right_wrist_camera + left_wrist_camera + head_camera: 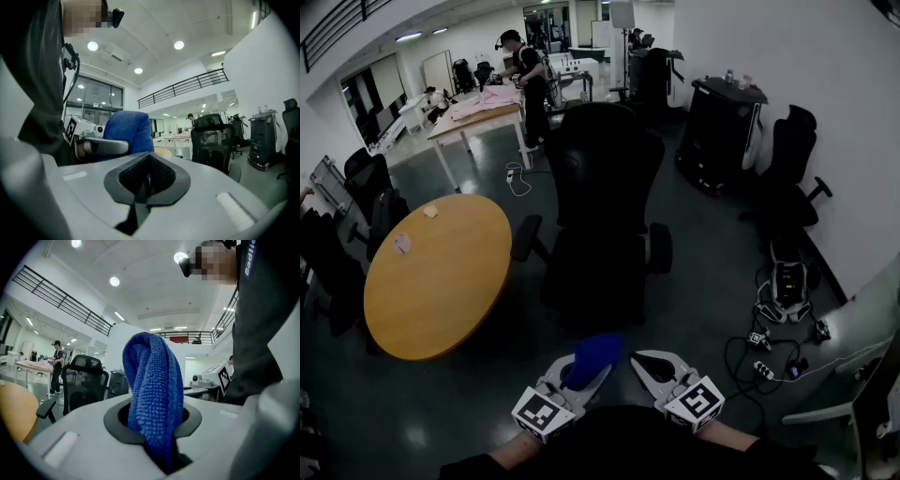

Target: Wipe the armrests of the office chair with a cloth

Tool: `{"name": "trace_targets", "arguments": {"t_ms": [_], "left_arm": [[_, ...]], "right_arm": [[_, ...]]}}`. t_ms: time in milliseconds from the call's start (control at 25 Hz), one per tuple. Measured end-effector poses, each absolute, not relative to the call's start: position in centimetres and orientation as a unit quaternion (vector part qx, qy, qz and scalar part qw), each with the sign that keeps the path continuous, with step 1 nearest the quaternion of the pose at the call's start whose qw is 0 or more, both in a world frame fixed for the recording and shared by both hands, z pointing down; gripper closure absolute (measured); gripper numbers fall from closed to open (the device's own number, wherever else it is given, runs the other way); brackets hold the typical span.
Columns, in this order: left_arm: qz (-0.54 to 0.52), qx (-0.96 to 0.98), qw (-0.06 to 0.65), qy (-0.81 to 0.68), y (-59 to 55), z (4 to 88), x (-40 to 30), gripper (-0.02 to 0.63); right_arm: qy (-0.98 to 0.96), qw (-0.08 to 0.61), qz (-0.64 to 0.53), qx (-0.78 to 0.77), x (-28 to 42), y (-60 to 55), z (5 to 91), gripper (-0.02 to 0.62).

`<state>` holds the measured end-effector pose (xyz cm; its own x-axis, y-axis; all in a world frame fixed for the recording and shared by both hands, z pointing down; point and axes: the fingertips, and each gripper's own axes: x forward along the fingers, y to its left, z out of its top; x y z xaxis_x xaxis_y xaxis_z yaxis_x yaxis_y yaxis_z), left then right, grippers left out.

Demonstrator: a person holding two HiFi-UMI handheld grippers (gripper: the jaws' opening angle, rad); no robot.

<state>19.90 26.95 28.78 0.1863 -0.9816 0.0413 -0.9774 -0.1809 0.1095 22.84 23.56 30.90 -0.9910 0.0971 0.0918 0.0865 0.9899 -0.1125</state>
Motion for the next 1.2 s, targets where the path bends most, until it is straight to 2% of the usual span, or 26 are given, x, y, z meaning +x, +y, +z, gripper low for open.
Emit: {"name": "trace_targets", "arguments": {"t_ms": [560,1040,1200], "left_arm": [[-0.019,0.768,0.058,-0.638,26.6,29.5,20.2,0.497],[-0.016,0.763,0.099,-0.638,23.9,31.5,22.0,0.497],[-0.008,0.763,0.093,-0.64,22.1,31.5,23.2,0.497]], "right_arm": [[-0.995,0.038,0.079,-0.055,23.4,23.4,31.3,0.591],[-0.991,0.047,0.115,-0.055,25.0,20.9,33.3,0.591],[-0.991,0.037,0.121,-0.05,26.5,18.9,33.3,0.591]]}}
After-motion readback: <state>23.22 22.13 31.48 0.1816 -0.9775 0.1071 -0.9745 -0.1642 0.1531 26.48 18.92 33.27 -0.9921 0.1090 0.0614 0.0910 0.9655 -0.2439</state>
